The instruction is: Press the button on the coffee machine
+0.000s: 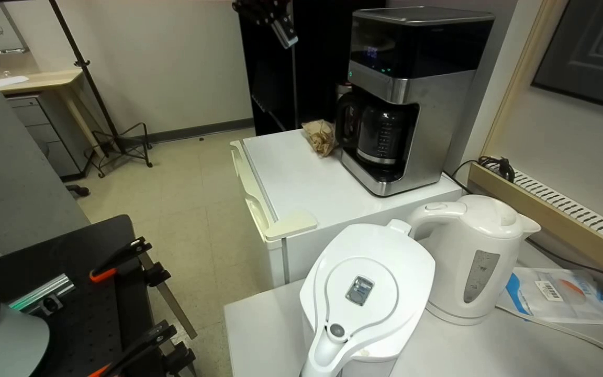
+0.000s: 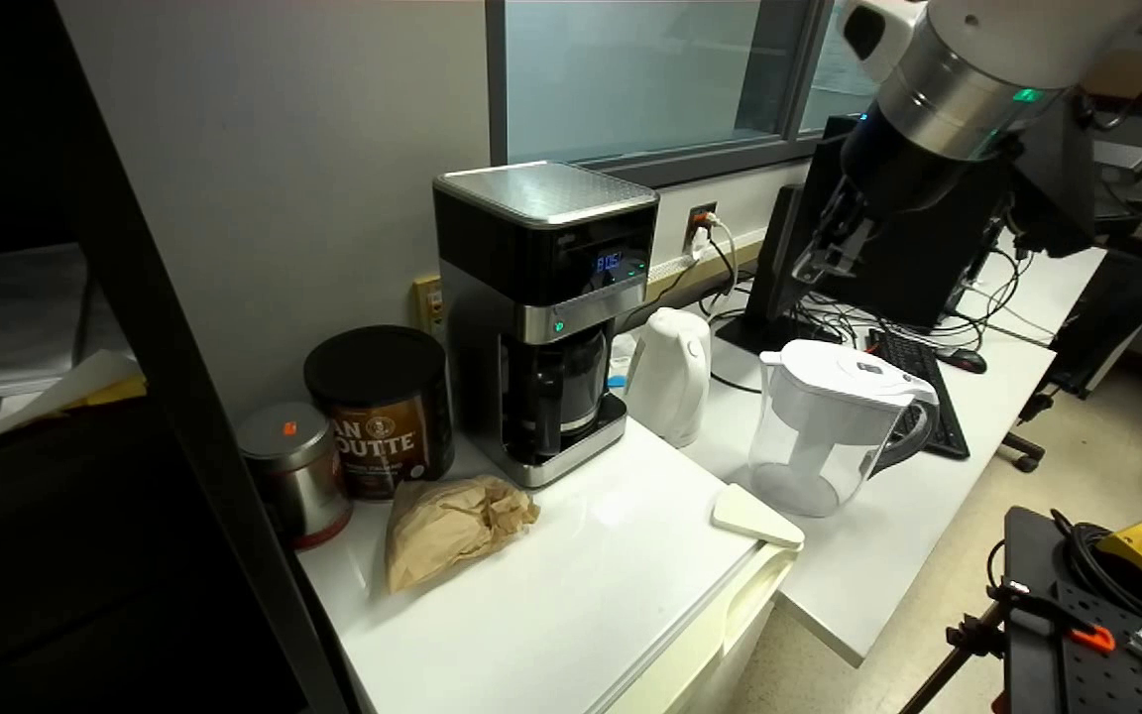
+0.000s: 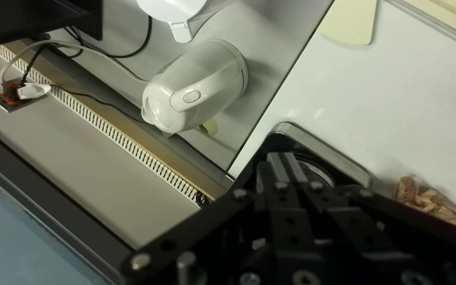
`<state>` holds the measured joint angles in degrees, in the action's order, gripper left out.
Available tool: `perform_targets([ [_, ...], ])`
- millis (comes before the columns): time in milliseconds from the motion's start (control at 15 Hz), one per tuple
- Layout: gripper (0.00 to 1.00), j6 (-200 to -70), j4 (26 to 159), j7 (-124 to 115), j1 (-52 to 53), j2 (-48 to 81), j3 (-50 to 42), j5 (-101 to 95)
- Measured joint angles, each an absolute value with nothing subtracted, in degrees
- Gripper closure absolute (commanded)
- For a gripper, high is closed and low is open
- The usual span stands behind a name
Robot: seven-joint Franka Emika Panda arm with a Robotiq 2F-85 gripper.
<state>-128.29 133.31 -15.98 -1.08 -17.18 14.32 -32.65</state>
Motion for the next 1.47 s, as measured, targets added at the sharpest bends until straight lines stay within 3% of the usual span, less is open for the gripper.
perform_targets([
  [1467, 0.98, -140.50, 120.25, -26.21, 0.57, 3.53, 6.36, -42.59],
])
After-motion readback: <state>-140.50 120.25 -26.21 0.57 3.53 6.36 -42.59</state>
